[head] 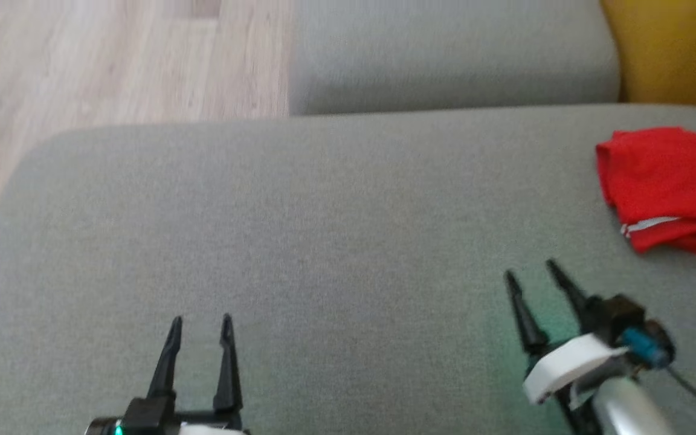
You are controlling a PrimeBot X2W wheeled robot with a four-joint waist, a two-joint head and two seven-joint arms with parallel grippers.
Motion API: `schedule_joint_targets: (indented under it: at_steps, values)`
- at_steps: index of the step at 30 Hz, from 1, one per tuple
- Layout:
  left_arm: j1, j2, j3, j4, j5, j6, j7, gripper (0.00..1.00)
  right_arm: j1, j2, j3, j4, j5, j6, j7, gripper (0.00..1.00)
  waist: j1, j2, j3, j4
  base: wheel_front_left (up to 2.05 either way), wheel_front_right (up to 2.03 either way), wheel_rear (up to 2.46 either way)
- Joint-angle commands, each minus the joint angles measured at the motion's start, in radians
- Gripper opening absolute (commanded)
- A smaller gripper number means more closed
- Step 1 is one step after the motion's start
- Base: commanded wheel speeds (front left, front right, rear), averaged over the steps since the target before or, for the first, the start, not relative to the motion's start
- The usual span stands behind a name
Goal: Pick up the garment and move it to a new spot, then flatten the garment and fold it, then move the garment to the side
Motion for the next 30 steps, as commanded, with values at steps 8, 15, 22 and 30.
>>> schedule_joint_targets:
  at_steps: [8,15,22,30]
  values:
    - [0.019,-0.002,0.091,-0.053,0.028,-0.007,-0.008,1.00,0.100,0.071,-0.045,-0.224,-0.031,-0.001,-0.018,1.00,0.0003,-0.0001,-0.075,-0.009,0.00,0.00,0.00]
    - [0.042,-0.002,0.105,-0.044,0.048,-0.051,-0.008,1.00,0.213,0.095,-0.093,-0.277,-0.060,-0.001,-0.018,1.00,0.0003,-0.0001,-0.110,-0.006,0.00,0.00,0.00]
    - [0.048,-0.002,0.109,-0.035,0.063,-0.057,-0.008,1.00,0.256,0.098,-0.108,-0.310,-0.040,-0.001,-0.018,1.00,0.0003,-0.0001,-0.121,-0.016,0.00,0.00,0.00]
    - [0.050,-0.003,0.112,-0.023,0.063,-0.047,-0.008,1.00,0.261,0.098,-0.104,-0.310,-0.023,-0.001,-0.018,1.00,0.0003,-0.0001,-0.119,-0.021,0.00,0.00,0.00]
